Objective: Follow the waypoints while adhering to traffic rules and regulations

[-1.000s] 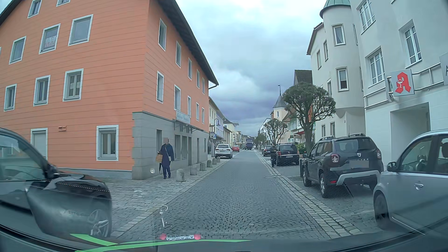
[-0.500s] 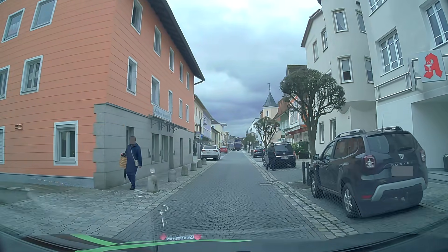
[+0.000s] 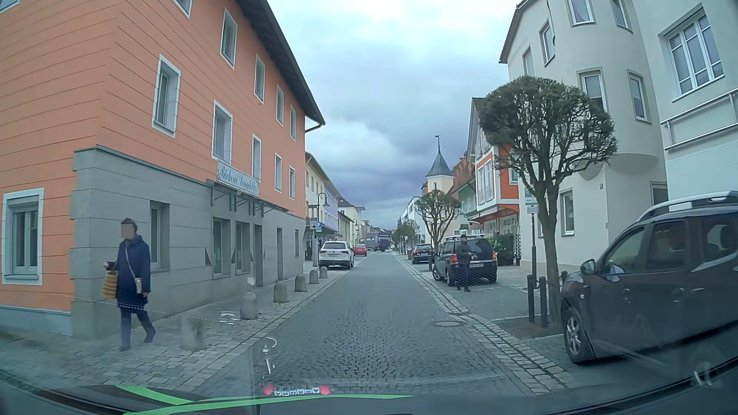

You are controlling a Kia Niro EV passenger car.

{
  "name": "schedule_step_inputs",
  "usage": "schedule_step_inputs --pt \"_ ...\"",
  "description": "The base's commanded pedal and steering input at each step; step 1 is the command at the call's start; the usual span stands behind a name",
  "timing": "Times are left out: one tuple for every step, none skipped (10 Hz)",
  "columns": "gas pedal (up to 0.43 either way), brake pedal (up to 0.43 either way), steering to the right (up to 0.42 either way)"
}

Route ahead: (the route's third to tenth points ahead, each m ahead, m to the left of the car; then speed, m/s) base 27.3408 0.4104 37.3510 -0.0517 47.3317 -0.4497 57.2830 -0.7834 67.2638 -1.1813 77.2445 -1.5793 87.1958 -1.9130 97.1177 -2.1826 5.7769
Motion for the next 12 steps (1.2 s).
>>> schedule_step_inputs --pt "0.177 0.0 0.011" --pt "0.177 0.0 0.009" --pt "0.177 0.0 0.009" --pt "0.177 0.0 0.009" --pt "0.177 0.0 0.009" --pt "0.177 0.0 0.009" --pt "0.177 0.0 0.01" --pt "0.177 0.0 0.011" --pt "0.177 0.0 0.011" --pt "0.177 0.0 0.012" --pt "0.177 0.0 0.012" --pt "0.169 0.0 0.012"
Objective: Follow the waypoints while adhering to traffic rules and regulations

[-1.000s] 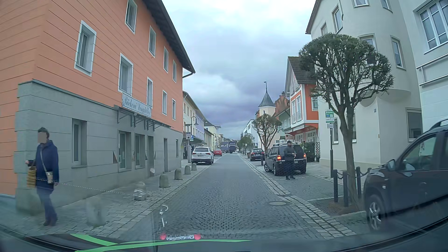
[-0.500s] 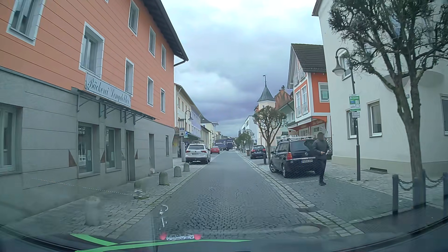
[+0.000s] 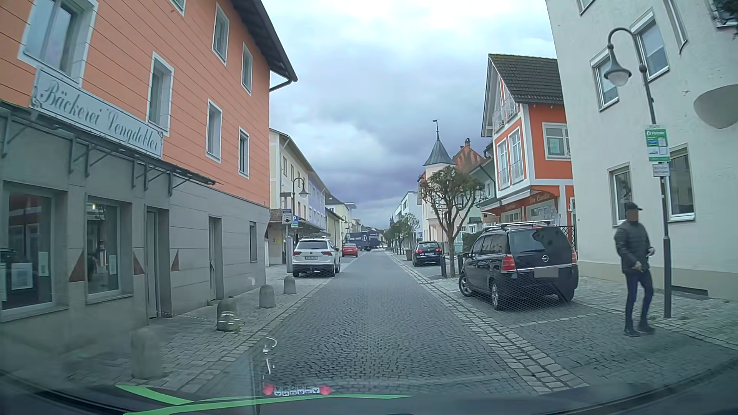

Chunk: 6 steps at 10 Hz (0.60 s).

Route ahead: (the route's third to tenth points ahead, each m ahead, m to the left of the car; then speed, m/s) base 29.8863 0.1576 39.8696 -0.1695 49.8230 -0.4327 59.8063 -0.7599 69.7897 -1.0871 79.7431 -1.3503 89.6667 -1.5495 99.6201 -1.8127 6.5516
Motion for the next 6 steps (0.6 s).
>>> schedule_step_inputs --pt "0.157 0.0 0.012" --pt "0.157 0.0 0.012" --pt "0.157 0.0 0.013" --pt "0.157 0.0 0.014" --pt "0.157 0.0 0.014" --pt "0.157 0.0 0.014"
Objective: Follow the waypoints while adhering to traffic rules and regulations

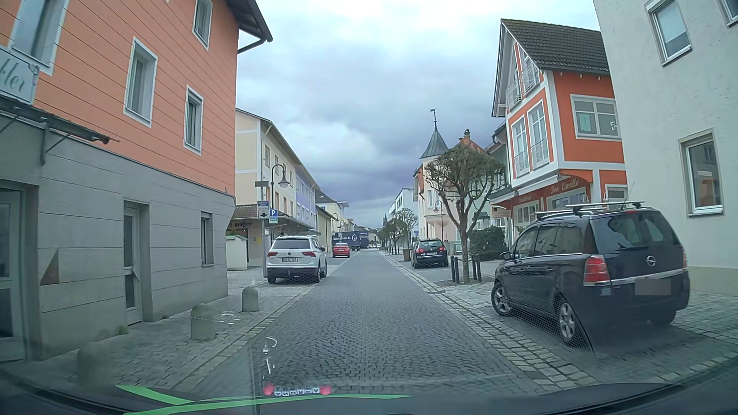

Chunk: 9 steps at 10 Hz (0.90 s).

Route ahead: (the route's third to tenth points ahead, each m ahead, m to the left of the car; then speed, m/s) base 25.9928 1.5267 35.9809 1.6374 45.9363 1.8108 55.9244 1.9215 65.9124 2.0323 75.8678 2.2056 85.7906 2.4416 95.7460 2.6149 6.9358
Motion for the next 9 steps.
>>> schedule_step_inputs --pt "0.157 0.0 0.013" --pt "0.157 0.0 0.012" --pt "0.157 0.0 0.012" --pt "0.157 0.0 0.011" --pt "0.157 0.0 0.009" --pt "0.15 0.0 0.009" --pt "0.15 0.0 0.009" --pt "0.15 0.0 0.009" --pt "0.138 0.0 0.009"
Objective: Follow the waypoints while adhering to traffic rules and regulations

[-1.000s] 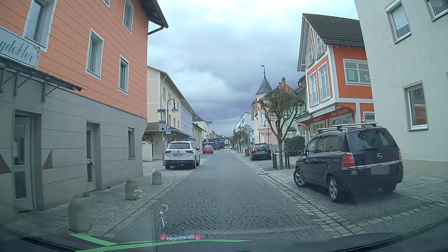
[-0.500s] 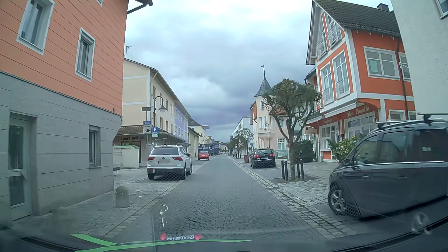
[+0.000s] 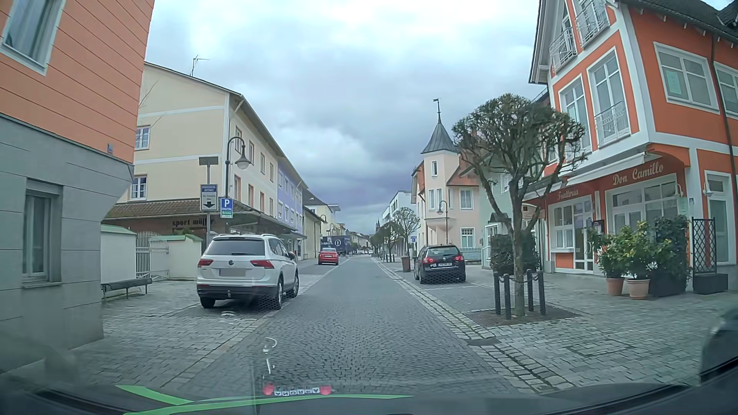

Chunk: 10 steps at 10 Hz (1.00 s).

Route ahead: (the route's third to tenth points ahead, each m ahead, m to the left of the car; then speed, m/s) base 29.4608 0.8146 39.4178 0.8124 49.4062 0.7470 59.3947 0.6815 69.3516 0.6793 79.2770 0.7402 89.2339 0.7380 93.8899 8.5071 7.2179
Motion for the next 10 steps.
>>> schedule_step_inputs --pt "0.138 0.0 0.009" --pt "0.13 0.0 0.007" --pt "0.13 0.0 0.003" --pt "0.13 0.0 0.003" --pt "0.13 0.0 0.002" --pt "0.11 0.0 -0.003" --pt "0.098 0.0 -0.009" --pt "0.098 0.0 -0.012" --pt "0.098 0.0 -0.014" --pt "0.098 0.0 -0.016"
